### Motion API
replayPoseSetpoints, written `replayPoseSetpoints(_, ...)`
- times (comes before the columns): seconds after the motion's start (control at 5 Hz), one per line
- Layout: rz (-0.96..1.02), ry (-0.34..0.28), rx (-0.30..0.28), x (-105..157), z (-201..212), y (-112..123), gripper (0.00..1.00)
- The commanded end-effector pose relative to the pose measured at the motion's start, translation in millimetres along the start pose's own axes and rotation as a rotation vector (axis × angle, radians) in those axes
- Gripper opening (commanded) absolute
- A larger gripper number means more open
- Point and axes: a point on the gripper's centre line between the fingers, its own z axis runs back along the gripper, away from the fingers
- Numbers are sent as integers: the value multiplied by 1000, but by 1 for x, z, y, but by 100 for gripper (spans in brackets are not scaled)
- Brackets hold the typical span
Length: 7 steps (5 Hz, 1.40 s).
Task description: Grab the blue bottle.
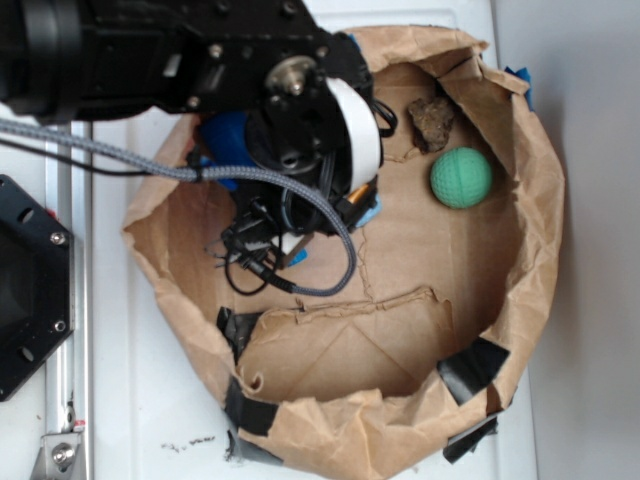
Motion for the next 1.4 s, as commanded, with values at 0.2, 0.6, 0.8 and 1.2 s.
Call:
replayPoseSetpoints(0.2, 52, -62, 77, 9, 29, 9, 0)
replayPoseSetpoints(0.6, -102, 45, 106, -4, -2, 13, 100)
replayPoseSetpoints(0.8, -152, 86, 70, -14, -10, 9, 100)
replayPoseSetpoints(1.2, -234, 148, 71, -22, -17, 4, 100)
